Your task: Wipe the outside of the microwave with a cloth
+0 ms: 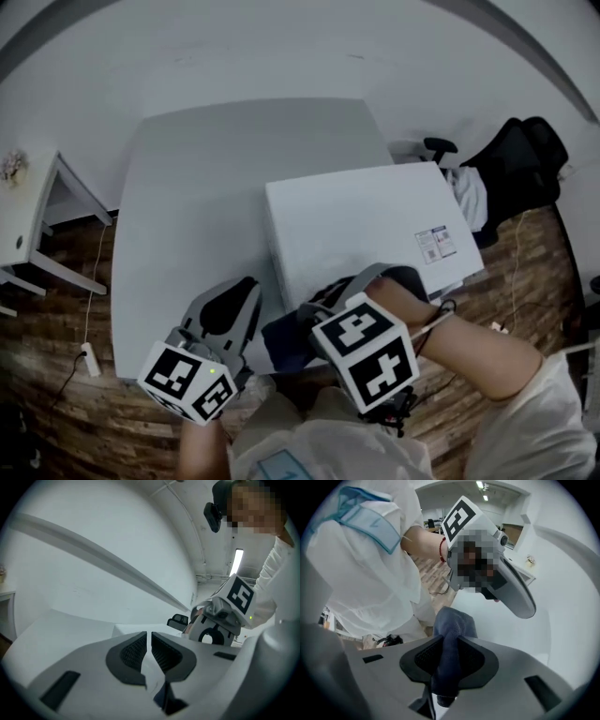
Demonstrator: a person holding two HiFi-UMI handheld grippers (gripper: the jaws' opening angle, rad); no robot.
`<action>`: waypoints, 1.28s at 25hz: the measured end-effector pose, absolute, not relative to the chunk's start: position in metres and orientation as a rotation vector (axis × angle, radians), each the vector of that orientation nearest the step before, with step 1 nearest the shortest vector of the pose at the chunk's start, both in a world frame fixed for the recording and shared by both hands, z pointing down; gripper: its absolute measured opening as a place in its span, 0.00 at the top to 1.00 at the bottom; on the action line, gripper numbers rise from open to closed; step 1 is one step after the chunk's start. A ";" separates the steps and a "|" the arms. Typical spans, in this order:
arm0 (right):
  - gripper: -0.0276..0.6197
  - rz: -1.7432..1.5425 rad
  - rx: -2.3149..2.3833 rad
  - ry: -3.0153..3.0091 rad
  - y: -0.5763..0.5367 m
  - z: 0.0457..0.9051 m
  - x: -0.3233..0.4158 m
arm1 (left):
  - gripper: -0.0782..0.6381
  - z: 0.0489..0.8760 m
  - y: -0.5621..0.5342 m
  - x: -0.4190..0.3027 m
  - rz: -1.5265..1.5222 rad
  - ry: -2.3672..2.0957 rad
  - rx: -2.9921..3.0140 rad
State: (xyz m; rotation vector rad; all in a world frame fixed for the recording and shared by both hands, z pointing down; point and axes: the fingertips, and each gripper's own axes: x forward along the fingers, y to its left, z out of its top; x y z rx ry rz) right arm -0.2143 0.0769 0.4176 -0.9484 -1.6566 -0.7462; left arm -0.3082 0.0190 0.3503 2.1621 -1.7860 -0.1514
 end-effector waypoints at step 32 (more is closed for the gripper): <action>0.80 0.199 0.330 -2.683 -0.241 0.360 0.051 | 0.83 0.306 -0.175 0.000 0.130 -1.523 2.441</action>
